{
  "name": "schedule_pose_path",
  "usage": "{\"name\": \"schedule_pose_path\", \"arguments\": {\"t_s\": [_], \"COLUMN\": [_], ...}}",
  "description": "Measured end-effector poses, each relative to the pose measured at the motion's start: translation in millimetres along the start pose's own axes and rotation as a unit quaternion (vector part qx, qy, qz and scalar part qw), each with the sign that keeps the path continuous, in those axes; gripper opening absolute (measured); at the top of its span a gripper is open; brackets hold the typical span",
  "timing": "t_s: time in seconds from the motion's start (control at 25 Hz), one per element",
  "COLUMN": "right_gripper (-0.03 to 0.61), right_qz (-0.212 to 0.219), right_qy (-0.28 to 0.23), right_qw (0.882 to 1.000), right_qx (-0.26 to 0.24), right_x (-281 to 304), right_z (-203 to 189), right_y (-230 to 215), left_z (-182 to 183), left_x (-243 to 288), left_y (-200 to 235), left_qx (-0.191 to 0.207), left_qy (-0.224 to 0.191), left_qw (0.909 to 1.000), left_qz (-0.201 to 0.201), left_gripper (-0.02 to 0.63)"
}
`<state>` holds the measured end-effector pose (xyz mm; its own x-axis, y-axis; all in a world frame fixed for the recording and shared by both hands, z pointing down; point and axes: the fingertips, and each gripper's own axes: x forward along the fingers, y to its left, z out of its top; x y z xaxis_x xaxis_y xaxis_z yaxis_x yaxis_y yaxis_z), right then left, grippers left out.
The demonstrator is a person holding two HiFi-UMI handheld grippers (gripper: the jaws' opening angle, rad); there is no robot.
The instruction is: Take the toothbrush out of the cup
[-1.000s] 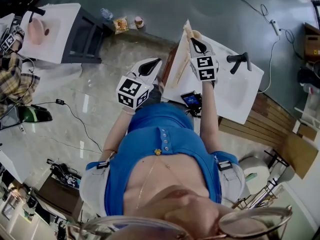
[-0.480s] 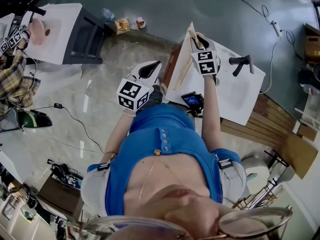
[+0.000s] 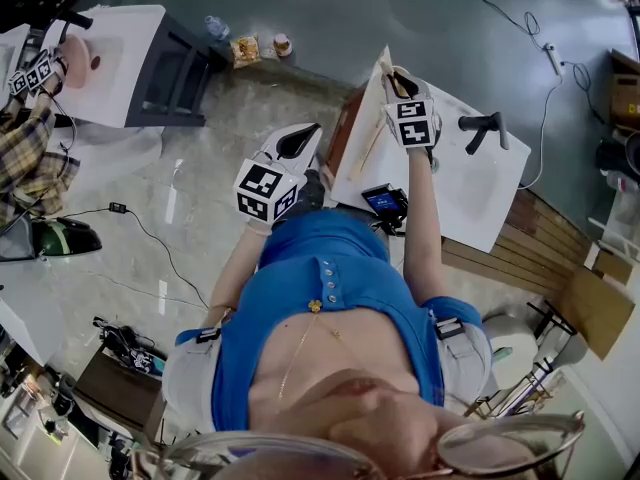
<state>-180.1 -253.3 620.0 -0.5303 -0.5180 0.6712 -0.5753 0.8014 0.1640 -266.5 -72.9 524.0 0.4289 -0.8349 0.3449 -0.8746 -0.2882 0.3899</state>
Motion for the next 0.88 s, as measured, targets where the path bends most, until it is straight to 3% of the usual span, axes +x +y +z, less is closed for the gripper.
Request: {"name": "schedule_pose_path", "arguments": {"t_s": [0.88], "right_gripper": [0.031], "right_qz": [-0.037], "right_qy": [-0.122], "right_qw": [0.989], "right_qx": [0.075], "right_x": [-53], "right_z": [28], "right_y": [-32], "left_z": [3], "left_x": [4], "left_y": [-23], "left_qx": [0.017], "left_qy": [-0.006], "left_qw": [0.9991], "left_qz": [-0.038], "left_gripper": [0.002]}}
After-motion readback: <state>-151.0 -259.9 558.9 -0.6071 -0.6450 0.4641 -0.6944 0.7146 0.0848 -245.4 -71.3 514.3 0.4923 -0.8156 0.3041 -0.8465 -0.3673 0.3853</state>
